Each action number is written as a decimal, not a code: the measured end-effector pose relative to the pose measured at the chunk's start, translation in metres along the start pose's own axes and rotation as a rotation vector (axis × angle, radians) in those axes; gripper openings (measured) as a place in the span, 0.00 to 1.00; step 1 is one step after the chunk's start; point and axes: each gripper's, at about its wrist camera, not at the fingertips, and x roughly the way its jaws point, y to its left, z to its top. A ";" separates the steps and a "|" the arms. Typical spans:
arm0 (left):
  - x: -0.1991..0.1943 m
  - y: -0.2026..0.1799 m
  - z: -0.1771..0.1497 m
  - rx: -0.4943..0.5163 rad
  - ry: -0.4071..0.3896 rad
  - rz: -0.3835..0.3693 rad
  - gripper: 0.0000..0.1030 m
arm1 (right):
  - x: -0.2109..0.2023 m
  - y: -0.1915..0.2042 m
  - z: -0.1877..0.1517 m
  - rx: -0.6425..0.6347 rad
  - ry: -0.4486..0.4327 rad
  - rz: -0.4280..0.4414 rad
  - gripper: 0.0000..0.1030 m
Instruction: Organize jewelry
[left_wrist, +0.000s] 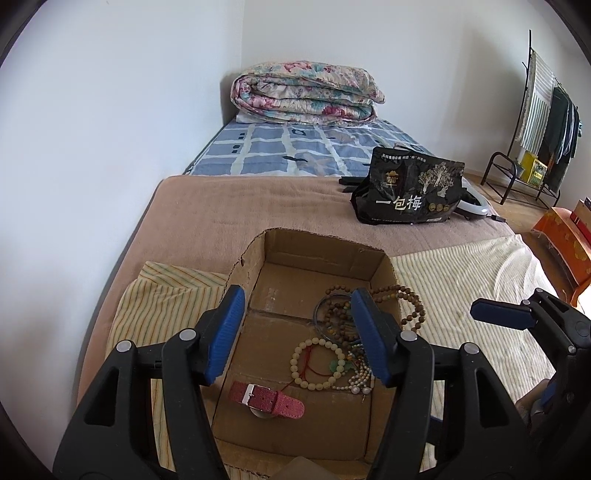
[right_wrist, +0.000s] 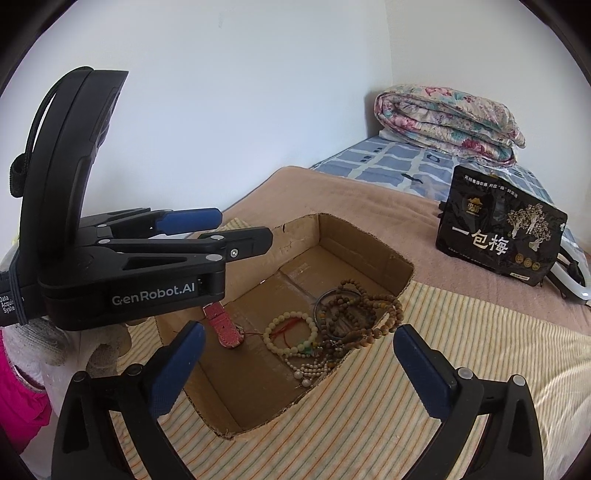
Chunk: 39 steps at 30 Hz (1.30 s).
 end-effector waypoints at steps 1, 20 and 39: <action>-0.002 -0.001 0.001 0.001 -0.002 0.001 0.60 | -0.002 0.000 0.000 0.000 -0.002 -0.001 1.00; -0.107 -0.045 0.002 0.030 -0.138 0.039 0.71 | -0.099 -0.018 -0.001 0.052 -0.131 -0.086 1.00; -0.175 -0.096 -0.030 0.044 -0.189 0.133 0.87 | -0.182 -0.016 -0.021 0.052 -0.236 -0.192 1.00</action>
